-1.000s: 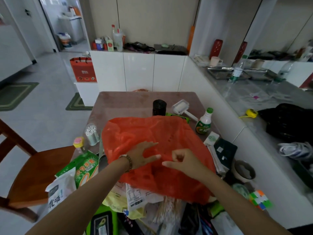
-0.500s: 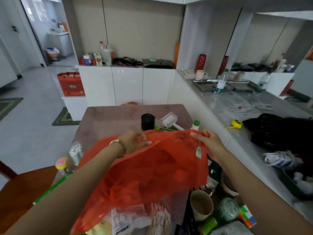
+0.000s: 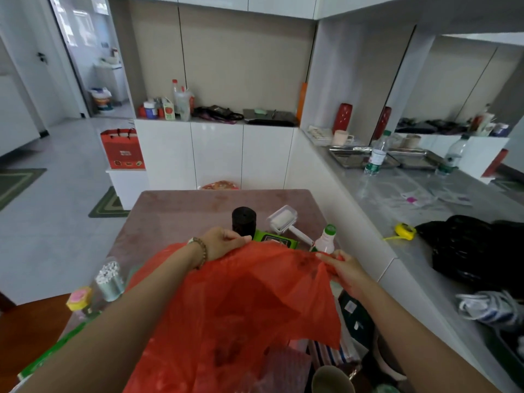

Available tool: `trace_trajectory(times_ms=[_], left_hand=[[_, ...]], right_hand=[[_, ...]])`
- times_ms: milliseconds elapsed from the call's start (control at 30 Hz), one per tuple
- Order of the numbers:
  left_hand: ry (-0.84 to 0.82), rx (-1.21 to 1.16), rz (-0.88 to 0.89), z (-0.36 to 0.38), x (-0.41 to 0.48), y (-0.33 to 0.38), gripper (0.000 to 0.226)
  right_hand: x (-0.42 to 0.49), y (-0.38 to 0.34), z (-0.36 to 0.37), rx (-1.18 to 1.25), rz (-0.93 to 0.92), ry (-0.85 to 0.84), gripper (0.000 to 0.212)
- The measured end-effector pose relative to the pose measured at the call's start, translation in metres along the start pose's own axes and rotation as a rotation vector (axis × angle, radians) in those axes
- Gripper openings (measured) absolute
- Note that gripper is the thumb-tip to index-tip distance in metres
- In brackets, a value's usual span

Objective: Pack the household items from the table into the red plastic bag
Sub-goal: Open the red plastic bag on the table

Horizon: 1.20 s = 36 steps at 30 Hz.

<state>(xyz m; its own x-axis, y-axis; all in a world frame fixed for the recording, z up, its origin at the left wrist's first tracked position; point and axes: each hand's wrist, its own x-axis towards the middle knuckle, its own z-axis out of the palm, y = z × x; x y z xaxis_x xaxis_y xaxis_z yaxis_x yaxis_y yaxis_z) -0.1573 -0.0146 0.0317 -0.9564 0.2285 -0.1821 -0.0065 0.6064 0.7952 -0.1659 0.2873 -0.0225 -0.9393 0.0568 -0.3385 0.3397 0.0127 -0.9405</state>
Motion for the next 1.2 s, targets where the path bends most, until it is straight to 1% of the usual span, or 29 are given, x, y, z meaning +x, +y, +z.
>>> trace_trajectory(times_ms=[67,100,167,233,267,300,367,433,500,567,700,833,900,933,1000,1067,1133,1200], left_hand=[[0.076,-0.038,-0.015,0.006,0.011,0.001,0.056],[0.116,-0.045,-0.009,0.009,0.016,0.002,0.057],[0.174,-0.045,0.012,0.014,0.023,0.005,0.055],[0.199,-0.067,0.017,0.014,0.027,0.008,0.057],[0.205,-0.079,0.012,0.014,0.028,0.009,0.057],[0.205,-0.087,0.000,0.014,0.029,0.009,0.056],[0.194,-0.078,-0.025,0.016,0.029,0.010,0.057],[0.192,-0.071,-0.046,0.019,0.027,0.008,0.057],[0.201,-0.090,-0.054,0.021,0.025,0.008,0.055],[0.203,-0.096,-0.039,0.023,0.024,0.010,0.055],[0.205,-0.087,-0.022,0.026,0.021,0.012,0.056],[0.239,-0.110,-0.013,0.027,0.016,0.007,0.052],[0.237,-0.145,-0.002,0.027,0.012,0.006,0.047],[0.235,-0.147,0.005,0.027,0.010,0.005,0.045],[0.226,-0.144,0.014,0.026,0.007,0.004,0.049],[0.223,-0.146,0.012,0.023,0.005,0.003,0.049],[0.231,-0.143,-0.001,0.021,0.005,0.003,0.047],[0.233,-0.127,-0.009,0.020,0.005,0.002,0.047]], right_hand=[[0.010,0.001,-0.006,-0.139,-0.039,-0.004,0.028],[0.016,-0.002,-0.010,-0.165,-0.084,0.032,0.025],[0.032,-0.011,-0.019,-0.063,-0.145,0.090,0.023],[0.048,-0.022,-0.027,0.116,-0.116,0.080,0.024],[0.056,-0.027,-0.030,0.147,-0.112,0.076,0.024],[0.065,-0.030,-0.032,0.118,-0.125,0.078,0.027],[0.081,-0.030,-0.033,0.010,-0.148,0.095,0.040],[0.093,-0.025,-0.031,-0.063,-0.144,0.107,0.049],[0.102,-0.021,-0.028,-0.110,-0.148,0.129,0.048],[0.110,-0.018,-0.027,-0.178,-0.195,0.164,0.045],[0.118,-0.016,-0.026,-0.335,-0.242,0.225,0.051],[0.126,-0.013,-0.027,-0.616,-0.251,0.242,0.033],[0.126,-0.011,-0.029,-0.665,-0.267,0.268,0.029],[0.122,-0.010,-0.031,-0.660,-0.280,0.295,0.027],[0.110,-0.016,-0.033,-0.636,-0.325,0.380,0.025],[0.093,-0.032,-0.035,-0.604,-0.429,0.442,0.026],[0.068,-0.059,-0.037,-0.513,-0.563,0.457,0.024],[0.034,-0.090,-0.037,-0.352,-0.674,0.445,0.017]])
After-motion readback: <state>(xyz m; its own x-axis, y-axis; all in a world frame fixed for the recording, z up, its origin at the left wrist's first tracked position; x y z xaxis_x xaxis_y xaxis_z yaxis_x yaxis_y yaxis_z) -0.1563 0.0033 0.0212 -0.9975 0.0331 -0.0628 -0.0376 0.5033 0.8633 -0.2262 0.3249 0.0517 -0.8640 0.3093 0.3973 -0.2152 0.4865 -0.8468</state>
